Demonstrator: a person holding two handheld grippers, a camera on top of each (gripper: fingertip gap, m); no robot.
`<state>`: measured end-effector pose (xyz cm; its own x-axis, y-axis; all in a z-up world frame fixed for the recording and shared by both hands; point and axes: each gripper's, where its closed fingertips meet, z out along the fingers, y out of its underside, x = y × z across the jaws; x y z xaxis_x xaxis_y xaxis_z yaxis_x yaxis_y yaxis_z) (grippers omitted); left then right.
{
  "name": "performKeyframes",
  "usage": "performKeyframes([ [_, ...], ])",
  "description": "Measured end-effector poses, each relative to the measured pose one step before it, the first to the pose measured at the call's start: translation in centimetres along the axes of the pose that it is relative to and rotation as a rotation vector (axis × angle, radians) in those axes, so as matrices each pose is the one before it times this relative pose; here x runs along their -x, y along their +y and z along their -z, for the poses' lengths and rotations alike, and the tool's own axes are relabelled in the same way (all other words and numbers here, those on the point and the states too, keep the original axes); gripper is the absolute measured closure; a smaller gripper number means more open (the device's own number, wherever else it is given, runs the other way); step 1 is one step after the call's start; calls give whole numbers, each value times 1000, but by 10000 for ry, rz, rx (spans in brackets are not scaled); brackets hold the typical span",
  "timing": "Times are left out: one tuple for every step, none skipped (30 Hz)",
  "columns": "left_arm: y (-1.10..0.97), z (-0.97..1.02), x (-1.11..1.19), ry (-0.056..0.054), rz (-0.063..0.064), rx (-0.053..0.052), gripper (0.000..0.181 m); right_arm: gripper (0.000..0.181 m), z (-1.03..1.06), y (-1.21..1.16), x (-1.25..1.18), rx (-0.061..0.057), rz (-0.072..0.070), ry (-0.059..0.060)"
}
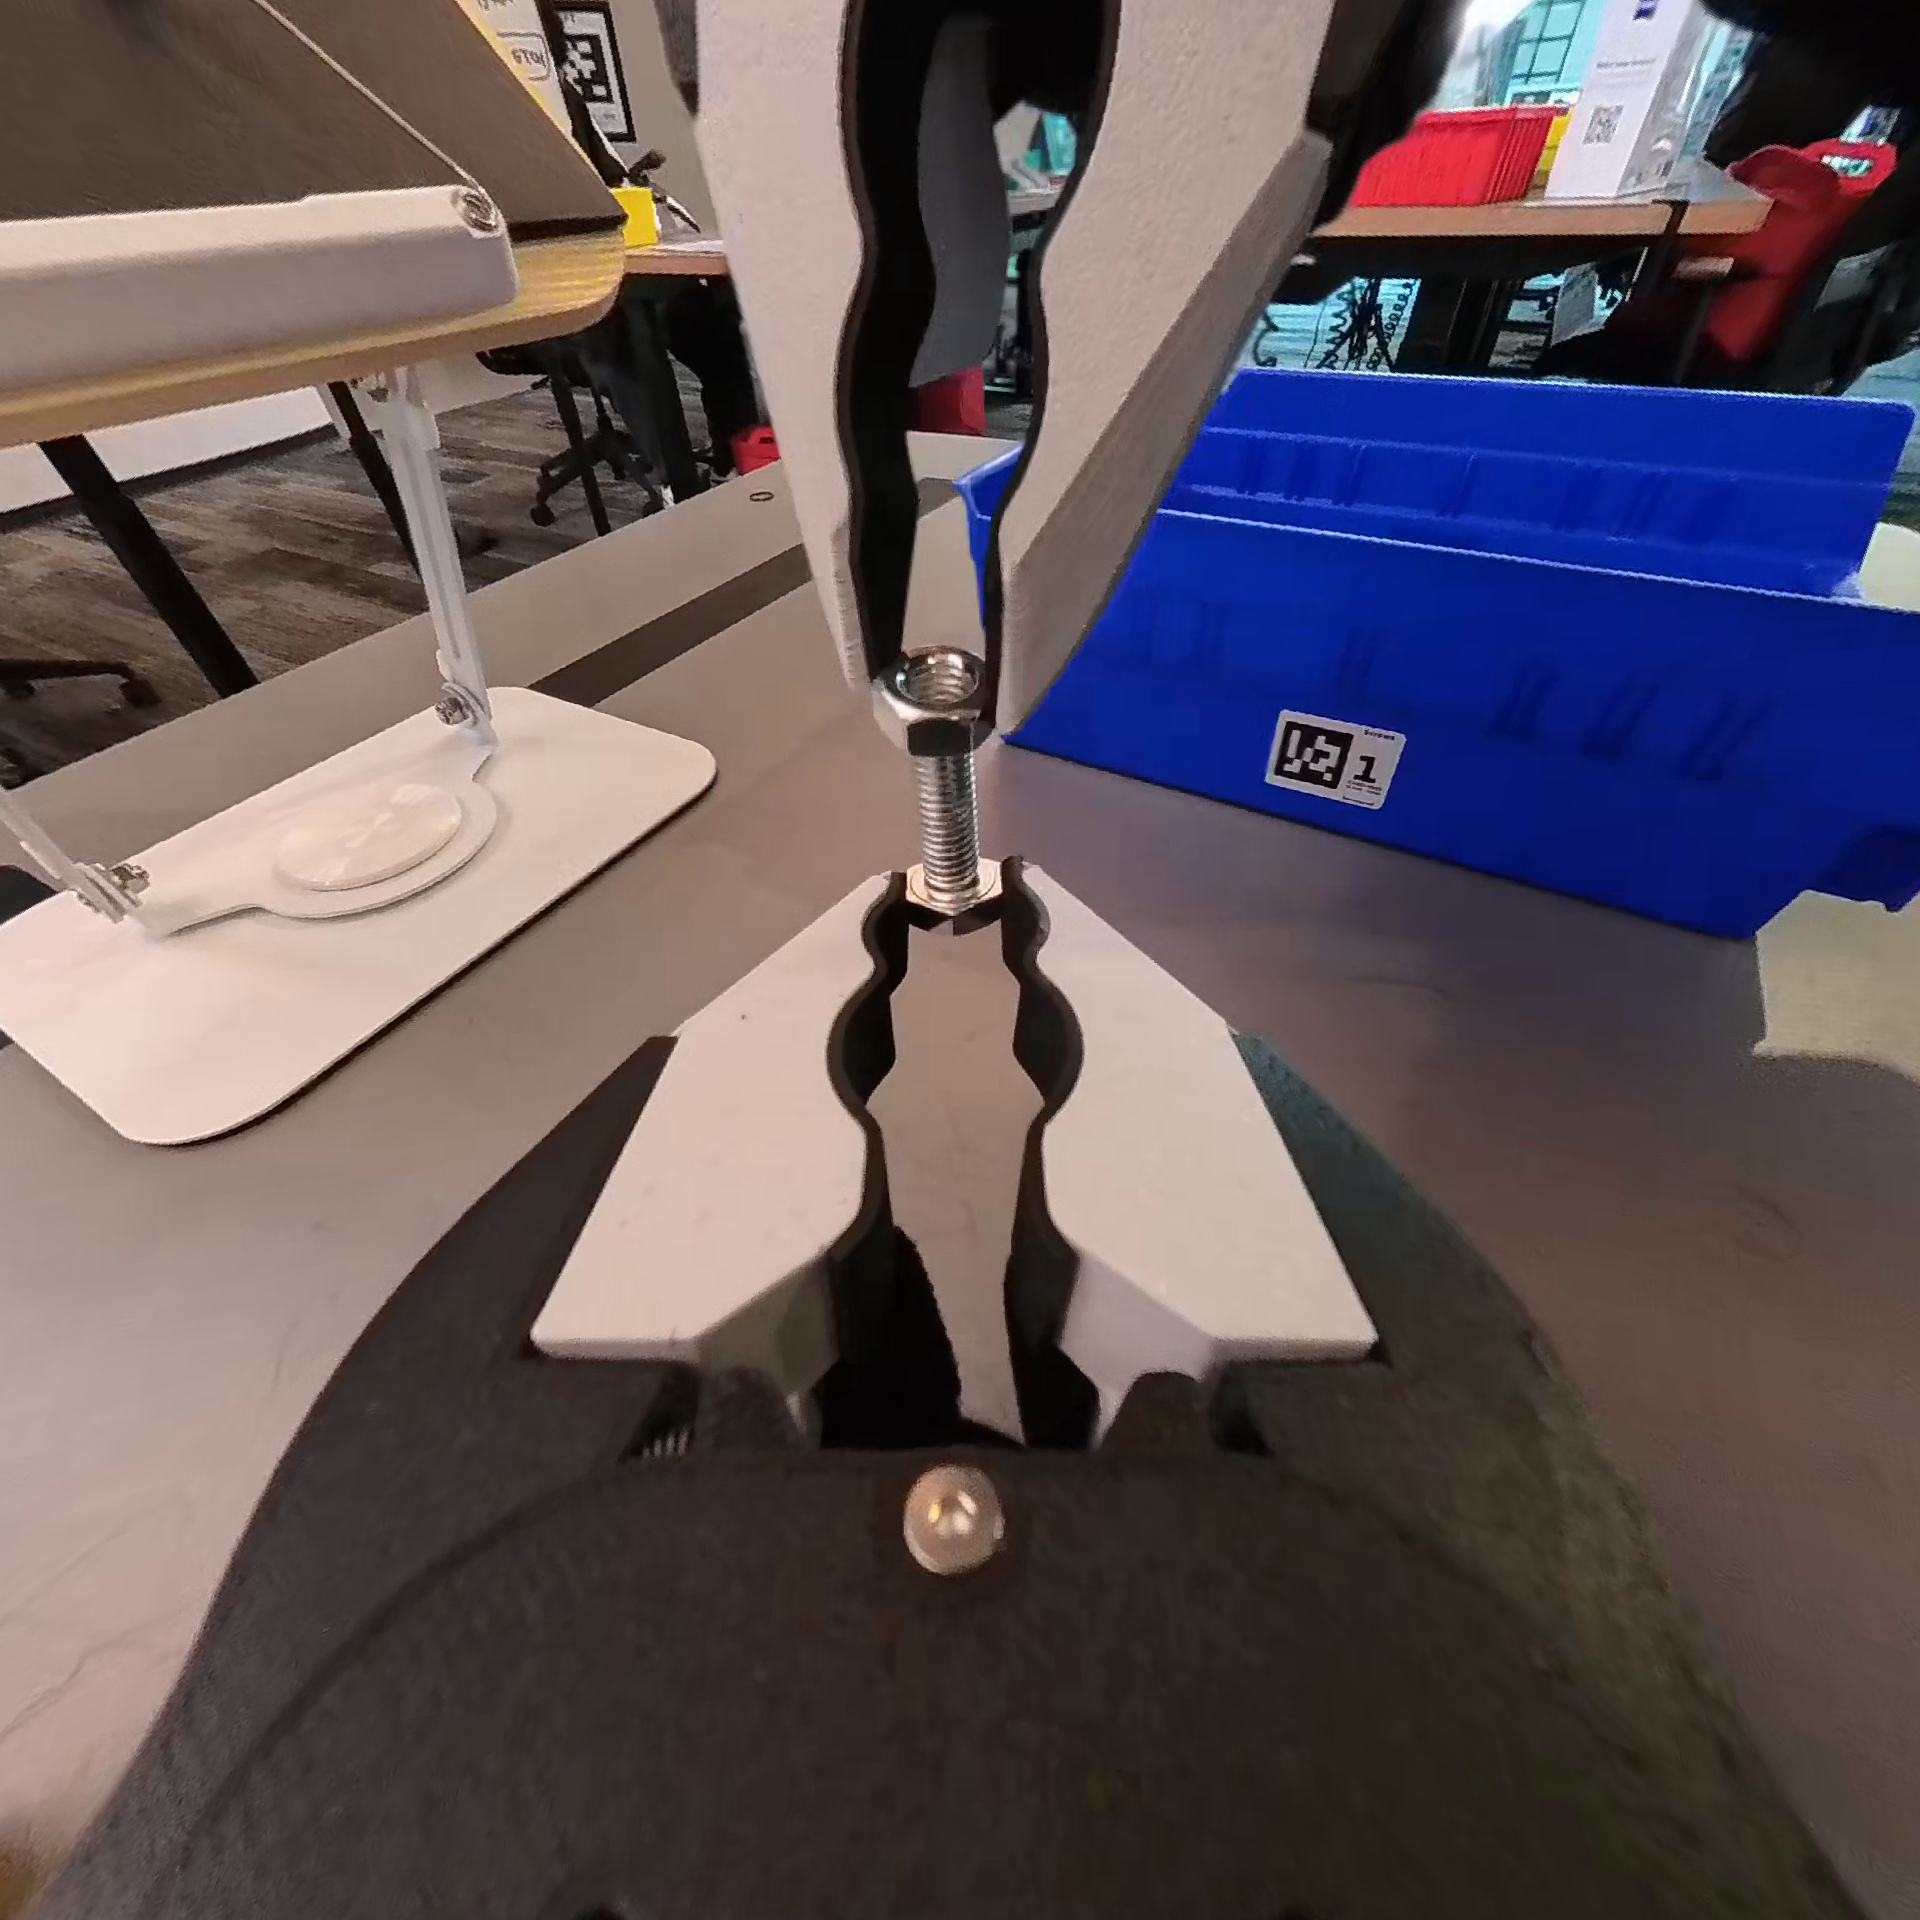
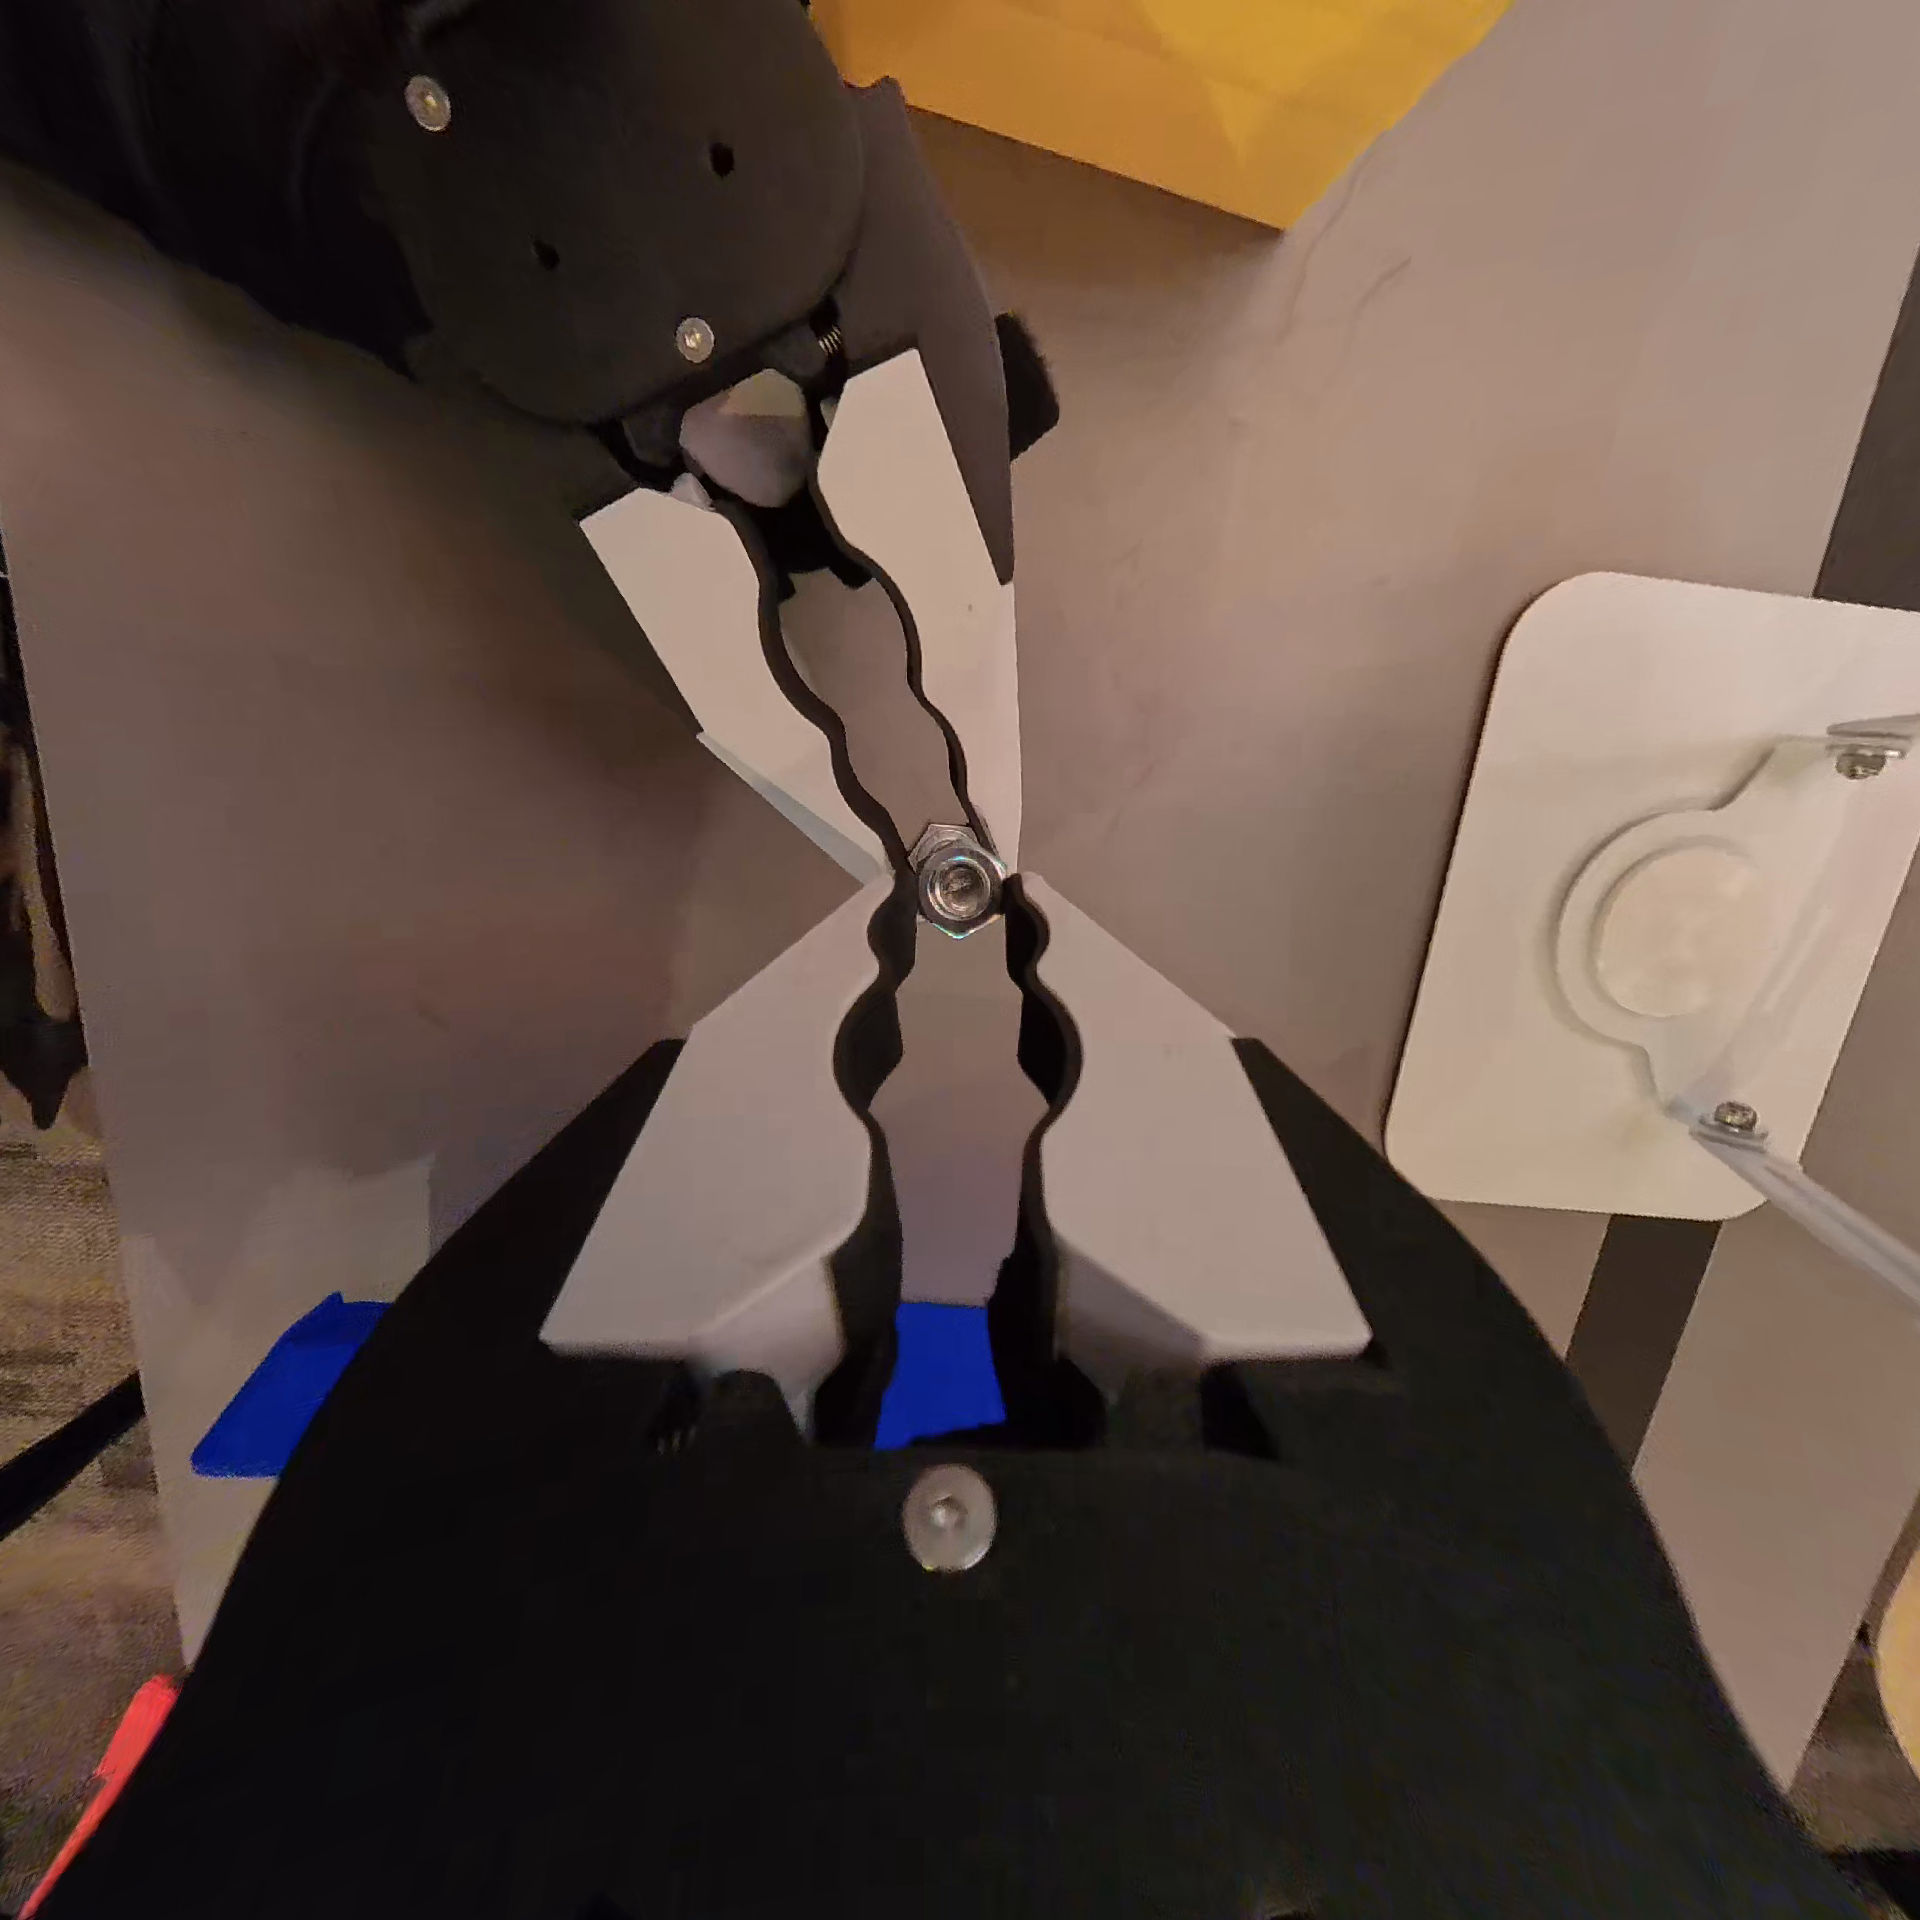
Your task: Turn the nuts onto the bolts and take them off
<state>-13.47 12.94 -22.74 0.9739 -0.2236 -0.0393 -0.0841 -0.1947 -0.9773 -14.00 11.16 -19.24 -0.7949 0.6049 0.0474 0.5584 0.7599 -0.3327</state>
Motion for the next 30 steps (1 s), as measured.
performKeyframes([
  [37, 21, 85, 1, 69, -3, 165, 166, -47, -9, -78, -24, 8, -53],
  [38, 0, 89, -30, 36, 12, 165, 166, -47, 7, -101, -39, -151, -15],
  [-27, 47, 145, -95, -5, -13, 165, 166, -24, -107, -123, -155, -260, 23],
  [-69, 68, 133, -64, 28, -44, 165, 166, 6, -156, -82, -243, -257, 71],
  [-34, 31, 68, 7, 75, -35, 165, 166, 18, -68, -60, -228, -321, 97],
  [-12, 12, 73, -66, -34, -3, 166, 166, -3, -53, -65, -257, -461, 83],
  [12, 16, 49, -115, -124, 38, 166, 166, -47, -111, -6, -337, -555, 34],
  [127, -55, -32, -16, -41, 81, 166, 165, -74, 52, -10, -233, -511, 88],
  [122, -71, -26, -16, -33, 72, 166, 165, -51, 232, -97, -55, -442, 210],
  [-42, 8, 0, -91, -118, 7, 166, 166, 23, 89, -101, -88, -469, 228],
  [-49, 17, -6, -54, -73, -10, 166, 166, 43, -42, -4, -142, -564, 141],
  [-31, 16, 8, 13, 39, -31, 166, 165, 21, -16, -6, -130, -437, 155],
  [-28, 11, 44, 11, 40, -21, 166, 165, 40, 54, -67, -75, -267, 192],
  [-35, 10, -40, 3, -25, -18, 166, 165, 41, 46, -32, -55, -125, 151],
  [46, -20, -27, -21, -53, 38, 166, 165, -17, 73, -22, -20, -58, 117],
  [83, -61, -29, -27, -70, 60, 166, 165, -25, 152, -61, 66, -68, 127],
  [9, -46, -115, 40, -32, 12, 166, 165, 20, 118, -13, 92, -2, 101],
  [-116, 25, -41, 23, 12, -73, 166, 165, 91, -30, 44, 27, 79, 63],
  [-136, 60, 43, 17, 51, -93, 166, 165, 101, -108, 36, -26, 32, 20],
  [-86, 35, 28, 23, 54, -64, 166, 165, 68, -107, 26, -23, -15, -9],
  [-47, 20, -2, 8, 23, -26, 166, 165, 29, -72, 2, -11, 34, -4],
  [-14, 7, 19, -14, -15, -4, 166, 166, 6, -51, 7, -11, 56, 7],
  [-12, 6, 4, 8, 18, -12, 166, 166, 5, -31, -18, -1, 32, -2],
  [-32, 18, 12, 17, 39, -32, 165, 166, 28, -32, -15, -5, 19, -9],
  [-64, 21, 15, 0, 13, -39, 165, 166, 37, -61, 0, -22, 21, -10],
  [-27, 12, -2, 5, 3, -15, 165, 166, 22, -22, 8, -1, 40, 4],
  [9, -19, -16, 15, 12, 1, 165, 166, 18, 17, -6, 28, 44, 15],
  [4, 1, -2, -2, -8, 4, 165, 166, -7, 12, -1, 21, 29, 10],
  [-11, -7, -7, 0, -4, -7, 165, 165, 6, -9, 8, 5, 19, 5],
  [-11, -1, -13, 20, 20, -10, 165, 165, 7, -8, 1, 3, 21, 2],
])
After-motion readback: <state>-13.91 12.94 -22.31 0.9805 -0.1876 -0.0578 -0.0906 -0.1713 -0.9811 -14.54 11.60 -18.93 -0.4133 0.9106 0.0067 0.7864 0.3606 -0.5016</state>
